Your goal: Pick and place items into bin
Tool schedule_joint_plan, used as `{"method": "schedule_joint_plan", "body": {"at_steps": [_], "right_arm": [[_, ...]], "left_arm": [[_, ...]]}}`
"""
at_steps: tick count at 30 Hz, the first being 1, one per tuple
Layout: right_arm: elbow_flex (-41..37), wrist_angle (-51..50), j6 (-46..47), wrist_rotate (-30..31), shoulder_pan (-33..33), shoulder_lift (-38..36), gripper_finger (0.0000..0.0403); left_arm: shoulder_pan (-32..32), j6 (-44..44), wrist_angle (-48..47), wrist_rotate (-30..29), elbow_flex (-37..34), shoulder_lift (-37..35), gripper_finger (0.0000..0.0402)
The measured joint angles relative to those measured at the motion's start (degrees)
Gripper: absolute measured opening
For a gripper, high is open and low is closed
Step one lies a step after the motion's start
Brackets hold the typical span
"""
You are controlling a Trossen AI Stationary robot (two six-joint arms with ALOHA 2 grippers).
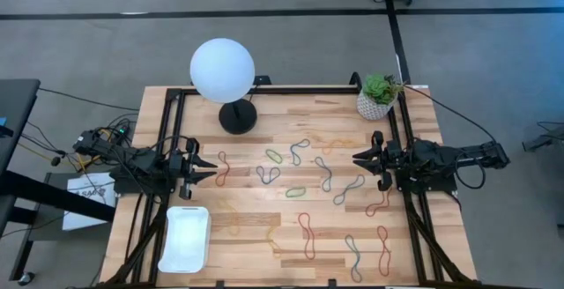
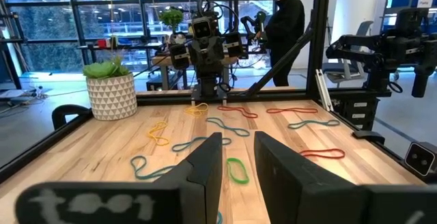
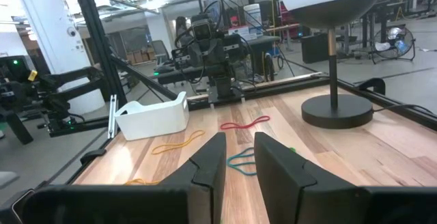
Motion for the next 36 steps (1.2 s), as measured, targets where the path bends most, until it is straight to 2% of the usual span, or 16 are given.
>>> {"method": "schedule_joint_plan", "body": {"at_steps": [12, 25, 28, 32, 36], "right_arm": [[0.0, 0.0, 0.0, 0.0, 0.0, 0.0, 0.0071], [0.0, 0.2, -1.9, 0.1, 0.0, 0.0, 0.0071], [0.0, 0.5, 0.7, 0.0, 0.0, 0.0, 0.0071], [0.7, -1.8, 3.4, -1.7, 0.1, 0.0, 0.0071], [4.8, -6.5, 5.8, -1.2, 0.2, 0.5, 0.0071]], "left_arm": [[0.0, -0.4, -0.7, 0.1, 0.1, 0.1, 0.0078], [0.0, 3.6, -0.7, 0.0, 0.2, 0.1, 0.0078], [0.0, 3.4, 0.2, 0.1, 0.2, 0.1, 0.0078], [0.0, 2.9, 3.9, -2.9, 0.1, 0.1, 0.0078], [0.1, -0.3, 1.9, -8.3, 2.0, 0.2, 0.0078]]}}
